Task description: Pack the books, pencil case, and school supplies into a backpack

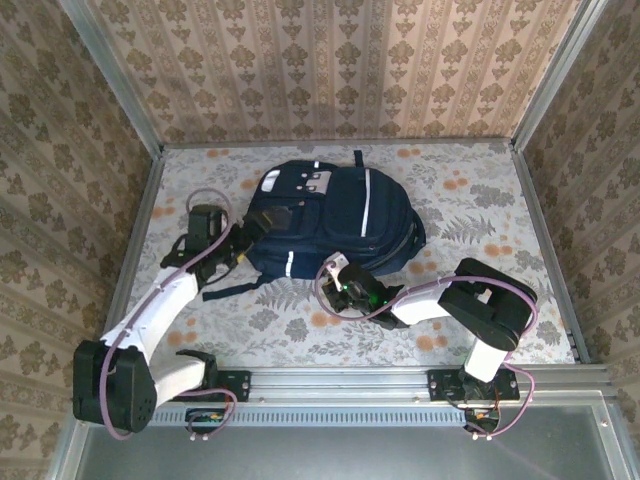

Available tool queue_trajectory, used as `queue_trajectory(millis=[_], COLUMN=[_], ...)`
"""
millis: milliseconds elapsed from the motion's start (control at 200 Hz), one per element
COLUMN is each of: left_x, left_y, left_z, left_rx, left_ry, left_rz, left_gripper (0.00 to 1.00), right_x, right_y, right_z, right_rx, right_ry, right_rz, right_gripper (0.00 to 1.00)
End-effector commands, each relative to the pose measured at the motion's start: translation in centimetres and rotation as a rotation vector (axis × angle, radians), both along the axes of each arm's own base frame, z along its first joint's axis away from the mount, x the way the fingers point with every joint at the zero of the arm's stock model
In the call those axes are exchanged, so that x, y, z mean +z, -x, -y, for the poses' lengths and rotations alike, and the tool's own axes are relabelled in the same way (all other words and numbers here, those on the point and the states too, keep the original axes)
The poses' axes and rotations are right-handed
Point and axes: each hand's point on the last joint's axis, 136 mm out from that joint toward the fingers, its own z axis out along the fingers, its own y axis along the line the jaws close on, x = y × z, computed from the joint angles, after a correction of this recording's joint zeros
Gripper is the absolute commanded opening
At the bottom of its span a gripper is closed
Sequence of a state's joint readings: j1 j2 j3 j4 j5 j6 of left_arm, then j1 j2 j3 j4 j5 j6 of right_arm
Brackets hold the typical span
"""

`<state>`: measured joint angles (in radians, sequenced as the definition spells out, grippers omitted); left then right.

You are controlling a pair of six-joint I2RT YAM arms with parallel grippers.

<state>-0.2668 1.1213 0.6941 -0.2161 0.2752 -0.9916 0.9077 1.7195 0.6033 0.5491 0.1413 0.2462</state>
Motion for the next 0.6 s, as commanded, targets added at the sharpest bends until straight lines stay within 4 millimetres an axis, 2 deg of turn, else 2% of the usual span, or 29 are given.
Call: queue_trajectory(millis=[0,130,260,595], left_x=[-1.8,-3.7,-5.0,-6.6], left_y=[1.5,2.1,1.7,-0.9], left_z=[-0.8,-1.1,-1.0,-0.5], left_rx=[0.112,0.150,0.164,0.168], left_ry=[0.066,0.082,0.081,0.074], left_rz=[-0.085,-0.117,-0.141,-0.117], left_gripper=[0.92,0.79,0.70,0.43], right_x=[1.7,2.0,2.1,2.3], right_y=[-0.4,-0.2,-0.1,-0.1], right_z=[-0.4,-0.3,-0.1,0.3], right_rx=[-0.011,-0.007,-0.015,-0.019], right_ry=[-0.072,-0.090,-0.101,-0.132], right_rz=[0.013,0.010,0.005,-0.005], right_gripper=[0.00,0.00,0.00,0.00])
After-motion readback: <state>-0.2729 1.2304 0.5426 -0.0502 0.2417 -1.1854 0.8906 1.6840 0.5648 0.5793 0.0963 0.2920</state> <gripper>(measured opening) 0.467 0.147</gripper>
